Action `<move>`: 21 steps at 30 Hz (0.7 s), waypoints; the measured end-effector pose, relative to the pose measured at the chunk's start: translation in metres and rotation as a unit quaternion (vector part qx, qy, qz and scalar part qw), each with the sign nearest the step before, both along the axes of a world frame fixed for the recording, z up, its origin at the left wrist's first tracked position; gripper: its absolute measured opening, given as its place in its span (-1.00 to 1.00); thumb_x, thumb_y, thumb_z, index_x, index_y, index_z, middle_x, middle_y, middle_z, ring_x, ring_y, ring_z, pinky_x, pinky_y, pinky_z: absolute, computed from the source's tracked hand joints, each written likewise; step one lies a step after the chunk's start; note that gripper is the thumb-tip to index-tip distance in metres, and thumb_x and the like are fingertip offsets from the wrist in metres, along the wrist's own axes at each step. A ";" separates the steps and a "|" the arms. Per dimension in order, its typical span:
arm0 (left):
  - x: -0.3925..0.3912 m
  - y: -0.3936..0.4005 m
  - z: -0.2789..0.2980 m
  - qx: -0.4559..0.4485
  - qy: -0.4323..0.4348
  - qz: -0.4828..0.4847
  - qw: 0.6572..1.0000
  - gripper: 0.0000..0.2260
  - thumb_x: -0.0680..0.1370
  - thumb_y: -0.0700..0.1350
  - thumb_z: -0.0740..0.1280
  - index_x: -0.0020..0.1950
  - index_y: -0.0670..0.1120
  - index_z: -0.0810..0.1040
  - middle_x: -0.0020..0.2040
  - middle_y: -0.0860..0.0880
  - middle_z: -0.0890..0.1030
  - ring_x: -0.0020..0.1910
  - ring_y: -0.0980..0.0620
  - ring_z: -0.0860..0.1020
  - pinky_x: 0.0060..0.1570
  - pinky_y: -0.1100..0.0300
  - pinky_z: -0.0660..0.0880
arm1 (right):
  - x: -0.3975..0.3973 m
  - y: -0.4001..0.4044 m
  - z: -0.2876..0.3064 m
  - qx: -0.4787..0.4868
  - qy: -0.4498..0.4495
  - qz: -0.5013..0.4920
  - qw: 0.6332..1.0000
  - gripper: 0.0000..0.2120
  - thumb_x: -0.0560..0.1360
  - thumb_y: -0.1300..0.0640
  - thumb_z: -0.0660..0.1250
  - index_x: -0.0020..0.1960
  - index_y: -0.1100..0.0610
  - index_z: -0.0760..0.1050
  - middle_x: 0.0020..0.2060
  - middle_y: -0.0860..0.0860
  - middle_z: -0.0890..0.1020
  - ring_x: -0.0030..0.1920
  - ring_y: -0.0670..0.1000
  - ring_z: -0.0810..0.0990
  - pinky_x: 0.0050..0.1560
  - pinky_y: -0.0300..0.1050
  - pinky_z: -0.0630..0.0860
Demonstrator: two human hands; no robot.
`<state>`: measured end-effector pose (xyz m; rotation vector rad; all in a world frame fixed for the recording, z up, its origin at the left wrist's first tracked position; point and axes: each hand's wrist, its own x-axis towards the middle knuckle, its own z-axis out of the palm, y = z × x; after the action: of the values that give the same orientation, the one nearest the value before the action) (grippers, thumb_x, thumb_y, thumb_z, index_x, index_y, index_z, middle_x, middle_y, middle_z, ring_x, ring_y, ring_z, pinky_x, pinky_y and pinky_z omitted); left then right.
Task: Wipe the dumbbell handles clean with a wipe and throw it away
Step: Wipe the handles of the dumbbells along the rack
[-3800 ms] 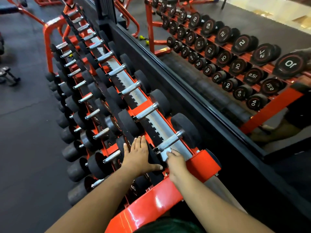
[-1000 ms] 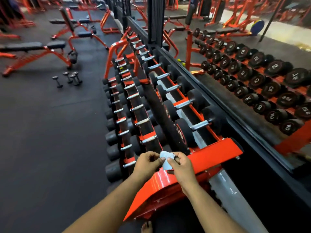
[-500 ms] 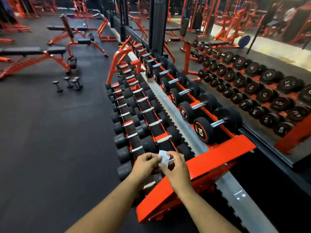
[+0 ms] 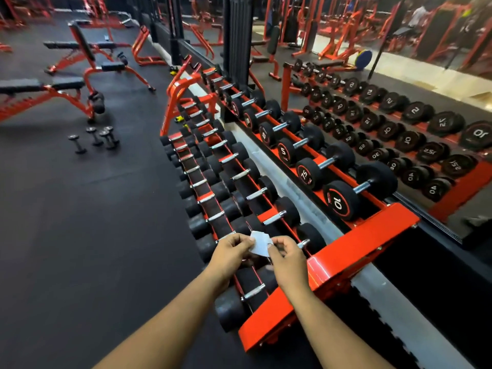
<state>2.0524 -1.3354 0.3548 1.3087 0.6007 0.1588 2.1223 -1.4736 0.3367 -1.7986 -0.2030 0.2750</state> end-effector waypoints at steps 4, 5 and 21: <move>0.017 0.014 0.002 0.035 0.011 -0.014 0.999 -0.87 0.65 -0.13 0.35 -0.03 -0.18 0.58 -0.12 -0.10 0.67 -0.15 -0.05 0.66 -0.20 0.15 0.58 | 0.028 0.006 -0.010 0.007 0.106 -0.030 0.994 -0.80 0.53 0.28 0.27 0.04 0.01 0.52 0.04 0.04 0.62 0.00 0.01 0.61 -0.17 0.05 0.69; 0.022 0.019 0.003 0.048 0.019 -0.018 0.998 -0.87 0.65 -0.13 0.35 -0.02 -0.19 0.58 -0.13 -0.09 0.67 -0.17 -0.04 0.66 -0.21 0.16 0.58 | 0.035 0.008 -0.013 -0.013 0.092 -0.038 0.995 -0.74 0.51 0.31 0.25 0.05 -0.02 0.51 0.07 0.02 0.62 0.01 -0.02 0.60 -0.08 0.09 0.68; 0.106 0.096 -0.015 0.238 0.005 -0.109 0.965 -0.99 0.62 -0.06 0.38 0.02 0.03 0.57 -0.10 -0.01 0.67 -0.25 0.10 0.60 -0.19 0.14 0.60 | 0.077 0.070 -0.016 0.001 0.059 0.003 0.998 -0.77 0.56 0.20 0.38 0.16 -0.03 0.52 -0.03 0.01 0.68 -0.10 -0.01 0.70 -0.13 -0.10 0.64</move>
<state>2.1585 -1.2390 0.3402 1.8318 0.4347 0.1190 2.1995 -1.4038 0.3206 -1.7744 -0.1252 0.3836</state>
